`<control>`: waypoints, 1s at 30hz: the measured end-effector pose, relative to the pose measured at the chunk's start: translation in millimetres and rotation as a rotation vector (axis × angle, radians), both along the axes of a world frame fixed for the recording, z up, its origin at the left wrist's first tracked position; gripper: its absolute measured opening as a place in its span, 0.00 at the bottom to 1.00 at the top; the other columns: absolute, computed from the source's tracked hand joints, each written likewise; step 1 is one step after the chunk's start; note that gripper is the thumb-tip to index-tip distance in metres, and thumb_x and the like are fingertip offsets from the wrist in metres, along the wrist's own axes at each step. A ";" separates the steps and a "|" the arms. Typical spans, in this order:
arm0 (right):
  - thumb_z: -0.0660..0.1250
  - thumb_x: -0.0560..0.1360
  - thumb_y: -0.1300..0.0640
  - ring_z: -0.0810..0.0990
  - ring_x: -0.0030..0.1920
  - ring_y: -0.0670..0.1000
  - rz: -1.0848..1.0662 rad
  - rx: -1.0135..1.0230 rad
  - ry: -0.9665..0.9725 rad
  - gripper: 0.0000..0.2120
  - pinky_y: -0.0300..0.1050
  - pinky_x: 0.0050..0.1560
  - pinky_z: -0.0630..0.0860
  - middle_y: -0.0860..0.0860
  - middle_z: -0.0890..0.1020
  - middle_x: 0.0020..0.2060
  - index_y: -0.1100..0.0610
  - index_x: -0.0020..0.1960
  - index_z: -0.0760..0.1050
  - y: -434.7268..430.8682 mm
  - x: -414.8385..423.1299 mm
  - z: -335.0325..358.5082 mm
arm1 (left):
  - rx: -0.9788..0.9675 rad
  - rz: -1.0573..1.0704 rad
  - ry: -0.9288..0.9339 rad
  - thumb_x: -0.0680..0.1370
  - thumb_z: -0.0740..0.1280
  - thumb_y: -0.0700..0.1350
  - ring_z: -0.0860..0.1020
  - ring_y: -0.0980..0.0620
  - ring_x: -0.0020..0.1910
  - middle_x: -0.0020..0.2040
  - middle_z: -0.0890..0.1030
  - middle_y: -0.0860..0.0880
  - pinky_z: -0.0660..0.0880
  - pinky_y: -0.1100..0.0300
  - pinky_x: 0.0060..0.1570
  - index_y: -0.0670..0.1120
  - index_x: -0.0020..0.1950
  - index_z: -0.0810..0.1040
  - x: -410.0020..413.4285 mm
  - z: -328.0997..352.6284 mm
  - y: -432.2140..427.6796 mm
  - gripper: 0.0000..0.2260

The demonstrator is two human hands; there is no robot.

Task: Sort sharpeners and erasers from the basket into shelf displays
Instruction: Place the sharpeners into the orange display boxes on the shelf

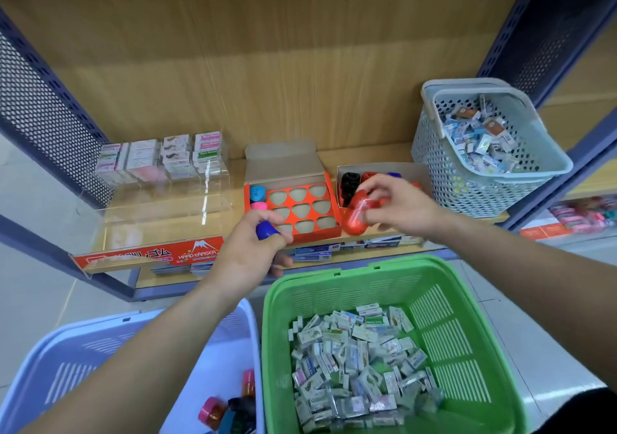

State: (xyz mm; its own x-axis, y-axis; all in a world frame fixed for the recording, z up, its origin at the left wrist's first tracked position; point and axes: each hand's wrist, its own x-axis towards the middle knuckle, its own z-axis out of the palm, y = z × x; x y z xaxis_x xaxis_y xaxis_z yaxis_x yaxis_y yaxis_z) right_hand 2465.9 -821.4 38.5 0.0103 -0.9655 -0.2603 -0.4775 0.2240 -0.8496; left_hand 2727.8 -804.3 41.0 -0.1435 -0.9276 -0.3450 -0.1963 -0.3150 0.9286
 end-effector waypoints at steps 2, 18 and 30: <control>0.74 0.73 0.64 0.82 0.36 0.51 -0.061 -0.021 0.151 0.13 0.52 0.43 0.83 0.54 0.83 0.41 0.58 0.56 0.79 -20.3 -28.9 -10.8 | 0.047 -0.021 -0.008 0.79 0.61 0.30 0.78 0.50 0.27 0.47 0.81 0.44 0.72 0.60 0.26 0.47 0.54 0.72 -0.2 -4.2 -2.0 0.13; 0.75 0.74 0.61 0.82 0.48 0.51 -0.014 -0.144 0.573 0.11 0.45 0.54 0.78 0.50 0.83 0.51 0.49 0.53 0.81 -65.3 -57.6 -75.1 | 0.052 -0.211 -0.016 0.79 0.66 0.32 0.85 0.46 0.50 0.60 0.82 0.49 0.83 0.52 0.50 0.46 0.59 0.68 2.8 -15.5 -0.5 0.14; 0.69 0.79 0.62 0.83 0.37 0.46 0.193 -0.150 -0.090 0.07 0.38 0.39 0.76 0.47 0.84 0.39 0.53 0.54 0.82 -15.7 39.9 8.5 | -0.101 0.006 0.106 0.76 0.72 0.32 0.84 0.48 0.40 0.50 0.83 0.44 0.82 0.60 0.38 0.47 0.58 0.76 0.1 2.5 -1.5 0.16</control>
State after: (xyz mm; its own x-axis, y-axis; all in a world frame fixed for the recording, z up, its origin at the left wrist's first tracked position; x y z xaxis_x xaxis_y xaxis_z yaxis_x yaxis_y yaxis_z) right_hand 2505.9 -837.0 47.0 0.2145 -0.9712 -0.1042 -0.4204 0.0045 -0.9073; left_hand 2727.9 -805.8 43.5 -0.1683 -0.9578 -0.2329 -0.0941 -0.2196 0.9710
